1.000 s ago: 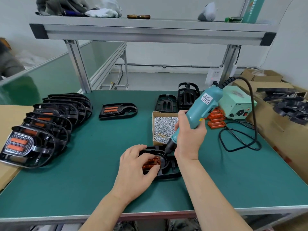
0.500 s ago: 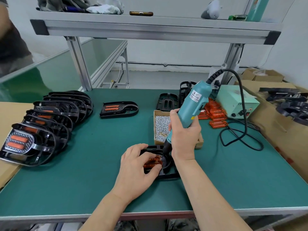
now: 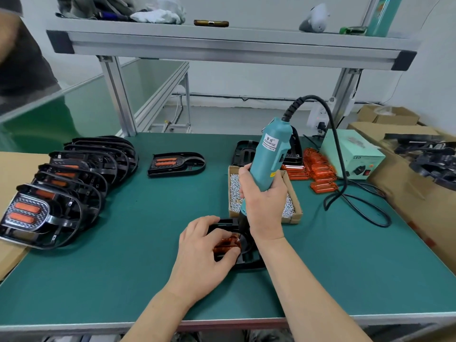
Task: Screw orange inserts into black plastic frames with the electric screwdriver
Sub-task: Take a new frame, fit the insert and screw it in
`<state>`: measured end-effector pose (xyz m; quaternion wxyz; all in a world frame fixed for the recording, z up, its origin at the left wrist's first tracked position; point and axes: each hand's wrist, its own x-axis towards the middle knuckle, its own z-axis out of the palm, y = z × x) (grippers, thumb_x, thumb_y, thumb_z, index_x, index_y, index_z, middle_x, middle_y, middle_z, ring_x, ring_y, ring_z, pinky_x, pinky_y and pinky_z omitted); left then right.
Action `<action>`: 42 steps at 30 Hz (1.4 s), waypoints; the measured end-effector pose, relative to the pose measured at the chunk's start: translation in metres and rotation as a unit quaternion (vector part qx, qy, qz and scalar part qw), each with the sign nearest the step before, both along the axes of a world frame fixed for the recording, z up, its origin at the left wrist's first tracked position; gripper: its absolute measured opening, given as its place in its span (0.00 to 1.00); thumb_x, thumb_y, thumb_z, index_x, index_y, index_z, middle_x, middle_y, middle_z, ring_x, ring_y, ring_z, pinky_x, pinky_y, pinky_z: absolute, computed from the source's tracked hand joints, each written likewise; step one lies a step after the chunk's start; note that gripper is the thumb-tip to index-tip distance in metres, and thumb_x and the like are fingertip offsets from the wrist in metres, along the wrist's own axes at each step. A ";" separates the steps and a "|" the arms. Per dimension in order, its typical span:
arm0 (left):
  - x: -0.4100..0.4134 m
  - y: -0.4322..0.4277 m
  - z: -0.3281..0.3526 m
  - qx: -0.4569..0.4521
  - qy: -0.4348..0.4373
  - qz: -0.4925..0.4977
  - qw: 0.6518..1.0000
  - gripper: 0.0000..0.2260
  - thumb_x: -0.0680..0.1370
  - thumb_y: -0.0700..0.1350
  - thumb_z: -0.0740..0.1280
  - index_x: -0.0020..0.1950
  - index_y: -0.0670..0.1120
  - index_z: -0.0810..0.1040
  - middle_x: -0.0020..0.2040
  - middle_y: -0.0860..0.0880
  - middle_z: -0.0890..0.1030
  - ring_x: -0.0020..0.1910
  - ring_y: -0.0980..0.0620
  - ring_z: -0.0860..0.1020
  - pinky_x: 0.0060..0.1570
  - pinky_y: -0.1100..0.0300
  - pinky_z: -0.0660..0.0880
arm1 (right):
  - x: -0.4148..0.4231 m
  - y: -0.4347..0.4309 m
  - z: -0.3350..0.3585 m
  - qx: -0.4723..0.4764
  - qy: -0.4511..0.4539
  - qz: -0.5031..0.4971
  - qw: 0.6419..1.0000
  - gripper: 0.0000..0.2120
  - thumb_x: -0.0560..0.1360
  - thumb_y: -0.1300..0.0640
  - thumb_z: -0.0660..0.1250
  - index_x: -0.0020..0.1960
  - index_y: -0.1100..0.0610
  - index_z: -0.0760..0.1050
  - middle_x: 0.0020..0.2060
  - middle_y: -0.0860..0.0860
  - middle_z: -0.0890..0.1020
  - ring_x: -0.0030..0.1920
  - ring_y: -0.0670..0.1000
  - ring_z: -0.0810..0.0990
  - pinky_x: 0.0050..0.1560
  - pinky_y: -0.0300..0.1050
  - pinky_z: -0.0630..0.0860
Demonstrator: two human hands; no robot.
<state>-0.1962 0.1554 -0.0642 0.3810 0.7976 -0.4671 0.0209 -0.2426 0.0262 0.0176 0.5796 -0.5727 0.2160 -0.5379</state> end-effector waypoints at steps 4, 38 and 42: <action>0.001 -0.002 -0.002 -0.006 -0.004 0.002 1.000 0.16 0.71 0.60 0.64 0.50 0.54 0.83 0.61 0.54 0.76 0.65 0.51 0.70 0.64 0.52 0.64 | 0.002 0.000 -0.001 0.002 0.005 -0.001 1.000 0.07 0.72 0.57 0.72 0.41 0.53 0.74 0.29 0.46 0.75 0.28 0.48 0.71 0.31 0.46 0.72; -0.001 0.001 0.005 -0.008 0.019 -0.025 0.999 0.13 0.74 0.57 0.66 0.53 0.53 0.83 0.61 0.54 0.73 0.66 0.53 0.67 0.64 0.53 0.70 | -0.010 -0.033 -0.013 0.226 -0.097 0.020 0.969 0.11 0.78 0.53 0.72 0.52 0.57 0.72 0.29 0.49 0.76 0.27 0.45 0.73 0.31 0.36 0.74; -0.001 0.004 0.011 -0.036 0.055 -0.016 0.998 0.19 0.76 0.62 0.59 0.54 0.53 0.84 0.60 0.56 0.75 0.66 0.54 0.70 0.68 0.50 0.66 | -0.010 -0.045 -0.020 0.260 -0.114 0.022 0.959 0.13 0.78 0.46 0.71 0.51 0.56 0.75 0.30 0.49 0.76 0.30 0.46 0.74 0.33 0.37 0.74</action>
